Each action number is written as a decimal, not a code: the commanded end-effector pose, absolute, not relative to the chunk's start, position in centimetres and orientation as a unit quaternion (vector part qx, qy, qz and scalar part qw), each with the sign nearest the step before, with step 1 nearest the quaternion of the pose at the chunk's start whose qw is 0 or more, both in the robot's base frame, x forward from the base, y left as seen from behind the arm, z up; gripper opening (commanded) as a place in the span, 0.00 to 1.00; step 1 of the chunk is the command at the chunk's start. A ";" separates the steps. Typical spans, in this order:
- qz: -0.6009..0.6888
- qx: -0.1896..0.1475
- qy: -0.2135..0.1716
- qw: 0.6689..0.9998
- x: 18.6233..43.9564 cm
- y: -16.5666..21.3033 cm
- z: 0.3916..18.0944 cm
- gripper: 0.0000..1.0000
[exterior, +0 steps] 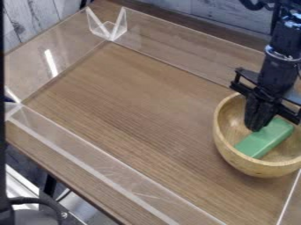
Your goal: Remove the green block from inside the brown bowl and put it on the table
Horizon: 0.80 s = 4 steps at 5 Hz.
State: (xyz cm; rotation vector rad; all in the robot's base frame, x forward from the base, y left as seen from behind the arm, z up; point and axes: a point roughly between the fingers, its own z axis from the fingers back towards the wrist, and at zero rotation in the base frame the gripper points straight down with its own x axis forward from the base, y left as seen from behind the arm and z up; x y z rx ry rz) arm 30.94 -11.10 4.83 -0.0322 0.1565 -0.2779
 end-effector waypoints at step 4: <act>-0.147 -0.030 0.047 0.988 31.9 -11.9 6.2 0.00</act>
